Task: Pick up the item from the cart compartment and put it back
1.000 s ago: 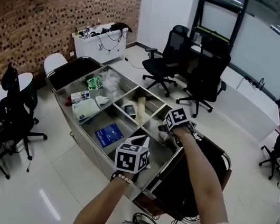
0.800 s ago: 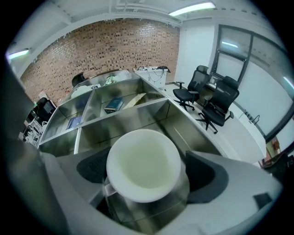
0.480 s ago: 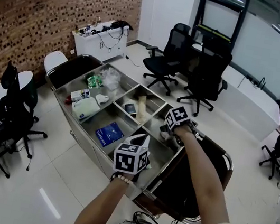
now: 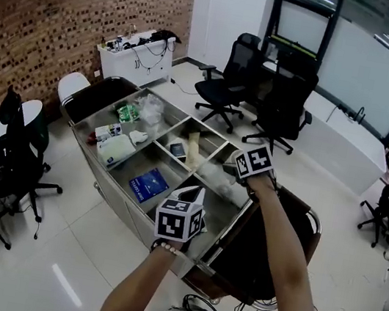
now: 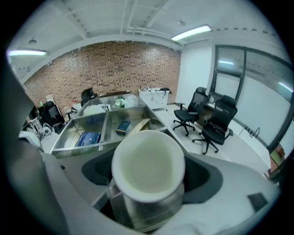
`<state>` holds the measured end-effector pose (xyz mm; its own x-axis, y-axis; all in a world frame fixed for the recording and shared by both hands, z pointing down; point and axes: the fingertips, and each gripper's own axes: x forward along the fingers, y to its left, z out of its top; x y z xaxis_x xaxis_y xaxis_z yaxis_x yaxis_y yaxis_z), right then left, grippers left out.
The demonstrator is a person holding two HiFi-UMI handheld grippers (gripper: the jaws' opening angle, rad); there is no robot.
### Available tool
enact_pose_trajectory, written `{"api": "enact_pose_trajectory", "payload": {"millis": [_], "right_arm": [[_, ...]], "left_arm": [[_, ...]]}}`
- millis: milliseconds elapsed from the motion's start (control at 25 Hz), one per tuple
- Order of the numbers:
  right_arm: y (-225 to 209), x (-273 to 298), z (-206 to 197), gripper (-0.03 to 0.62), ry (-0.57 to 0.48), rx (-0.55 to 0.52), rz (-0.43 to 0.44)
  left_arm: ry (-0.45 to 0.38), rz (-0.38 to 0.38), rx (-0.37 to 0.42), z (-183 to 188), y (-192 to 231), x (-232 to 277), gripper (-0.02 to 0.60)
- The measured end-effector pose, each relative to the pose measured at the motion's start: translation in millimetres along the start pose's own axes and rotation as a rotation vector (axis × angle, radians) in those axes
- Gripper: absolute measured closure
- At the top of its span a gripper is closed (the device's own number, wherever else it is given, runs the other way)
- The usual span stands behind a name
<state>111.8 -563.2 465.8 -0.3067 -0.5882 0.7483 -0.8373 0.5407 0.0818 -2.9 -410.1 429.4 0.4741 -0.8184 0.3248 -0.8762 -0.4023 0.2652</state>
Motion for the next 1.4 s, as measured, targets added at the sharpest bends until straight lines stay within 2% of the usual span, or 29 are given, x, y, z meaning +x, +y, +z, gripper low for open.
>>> {"api": "enact_pose_trajectory", "payload": {"millis": [280, 520, 680, 880, 1120, 1400], "right_arm": [[36, -74, 18, 0.161, -0.169, -0.057, 0.017], [79, -143, 10, 0.161, -0.298, -0.094, 0.002], [120, -181, -16, 0.161, -0.337, -0.122, -0.010], [155, -207, -62, 0.161, -0.346, -0.118, -0.032], [185, -224, -118, 0.162, -0.412, -0.042, 0.002], [198, -242, -169, 0.162, -0.456, -0.011, 0.034]], "left_arm": [[-0.039, -0.023, 0.040, 2, -13, -8, 0.580], [-0.090, -0.060, 0.040, -6, -27, -34, 0.580], [-0.110, -0.081, 0.038, -21, -41, -66, 0.580], [-0.108, -0.056, 0.056, -44, -47, -102, 0.580], [-0.093, -0.027, 0.063, -76, -54, -127, 0.580], [-0.084, 0.033, 0.030, -104, -49, -147, 0.580]]}}
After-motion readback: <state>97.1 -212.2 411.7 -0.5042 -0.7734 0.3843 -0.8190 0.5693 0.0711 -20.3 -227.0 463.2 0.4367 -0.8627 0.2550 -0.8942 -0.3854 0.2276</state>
